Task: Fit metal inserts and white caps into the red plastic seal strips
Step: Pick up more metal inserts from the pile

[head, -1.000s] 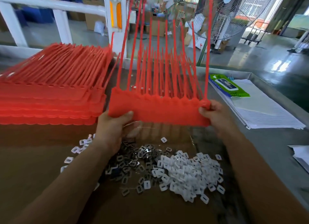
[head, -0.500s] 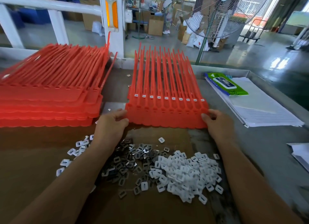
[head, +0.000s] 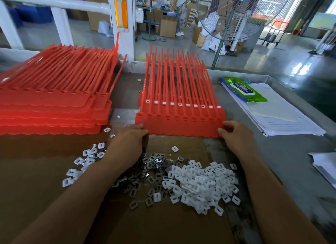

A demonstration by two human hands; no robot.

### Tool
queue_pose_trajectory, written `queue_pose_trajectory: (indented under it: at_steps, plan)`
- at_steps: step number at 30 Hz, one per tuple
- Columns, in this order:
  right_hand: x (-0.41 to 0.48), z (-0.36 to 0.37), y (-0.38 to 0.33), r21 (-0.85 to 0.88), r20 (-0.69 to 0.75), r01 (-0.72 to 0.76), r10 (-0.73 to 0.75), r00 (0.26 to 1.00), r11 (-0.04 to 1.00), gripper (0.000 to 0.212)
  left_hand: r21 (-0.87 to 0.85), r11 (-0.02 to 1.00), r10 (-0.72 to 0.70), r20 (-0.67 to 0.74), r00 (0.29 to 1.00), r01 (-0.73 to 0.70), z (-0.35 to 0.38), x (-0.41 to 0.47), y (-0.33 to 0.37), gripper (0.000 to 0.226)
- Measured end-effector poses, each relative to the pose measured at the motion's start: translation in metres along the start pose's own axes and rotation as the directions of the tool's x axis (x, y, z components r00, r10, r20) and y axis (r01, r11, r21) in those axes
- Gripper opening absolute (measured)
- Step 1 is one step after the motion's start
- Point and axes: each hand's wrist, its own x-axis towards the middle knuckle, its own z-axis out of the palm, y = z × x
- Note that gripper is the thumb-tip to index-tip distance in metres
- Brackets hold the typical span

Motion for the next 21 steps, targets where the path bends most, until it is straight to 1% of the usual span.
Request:
queue_pose_trajectory:
  at_steps: [2, 4, 5, 6, 7, 8, 9, 11, 12, 14, 16, 17, 19, 21]
  plan:
    - [-0.002, -0.003, -0.004, -0.005, -0.035, 0.046, -0.046, 0.998, 0.999, 0.034, 0.0, 1.0, 0.002, 0.007, 1.0, -0.002, 0.0, 0.001, -0.001, 0.044]
    - [-0.007, -0.008, -0.014, 0.014, -0.064, 0.128, -0.127, 0.99, 0.992, 0.025, -0.007, 1.0, 0.001, 0.004, 1.0, -0.001, 0.001, 0.001, -0.002, 0.045]
    - [-0.011, -0.011, -0.021, 0.04, -0.044, 0.186, -0.185, 0.982, 0.982, 0.018, -0.014, 1.0, -0.002, 0.002, 1.0, 0.002, 0.002, 0.0, -0.001, 0.045]
    - [-0.017, -0.013, -0.031, 0.081, 0.016, 0.248, -0.251, 0.968, 0.965, 0.011, -0.023, 1.0, -0.004, 0.003, 1.0, 0.004, 0.003, -0.001, -0.001, 0.046]
    - [-0.024, -0.015, -0.042, 0.125, 0.114, 0.307, -0.321, 0.94, 0.943, 0.008, -0.03, 1.0, -0.004, 0.007, 1.0, 0.004, 0.005, -0.002, 0.0, 0.047]
    - [-0.033, -0.016, -0.054, 0.156, 0.231, 0.36, -0.388, 0.892, 0.92, 0.007, -0.028, 1.0, 0.001, 0.009, 1.0, -0.001, 0.006, -0.003, 0.0, 0.047]
    - [-0.042, -0.015, -0.065, 0.17, 0.348, 0.403, -0.437, 0.829, 0.899, 0.007, -0.019, 1.0, 0.008, 0.008, 1.0, -0.008, 0.007, -0.003, 0.0, 0.048]
    - [-0.058, -0.01, -0.084, 0.177, 0.519, 0.476, -0.493, 0.699, 0.861, 0.005, -0.006, 1.0, 0.01, -0.001, 1.0, -0.01, 0.008, -0.003, -0.001, 0.047]
    - [-0.063, -0.006, -0.09, 0.18, 0.562, 0.512, -0.516, 0.647, 0.84, 0.006, -0.003, 1.0, 0.009, -0.004, 1.0, -0.009, 0.008, -0.003, -0.002, 0.047]
    - [-0.072, 0.001, -0.099, 0.178, 0.61, 0.555, -0.534, 0.586, 0.813, 0.018, 0.012, 1.0, 0.016, -0.003, 1.0, -0.016, 0.009, -0.003, -0.003, 0.047]
    - [-0.076, 0.008, -0.101, 0.146, 0.63, 0.573, -0.523, 0.575, 0.806, 0.027, 0.024, 0.999, 0.027, 0.001, 1.0, -0.027, 0.008, -0.003, -0.002, 0.048]
    - [-0.078, 0.01, -0.102, 0.135, 0.621, 0.573, -0.519, 0.587, 0.809, 0.027, 0.027, 0.999, 0.032, 0.0, 0.999, -0.032, 0.008, -0.003, -0.002, 0.049]
    - [-0.08, 0.011, -0.102, 0.144, 0.597, 0.545, -0.512, 0.618, 0.826, 0.02, 0.03, 0.999, 0.044, -0.007, 0.999, -0.043, 0.008, -0.003, -0.003, 0.05]
    - [-0.082, 0.012, -0.102, 0.159, 0.59, 0.534, -0.513, 0.623, 0.831, 0.012, 0.031, 0.998, 0.051, -0.016, 0.999, -0.05, 0.008, -0.003, -0.003, 0.05]
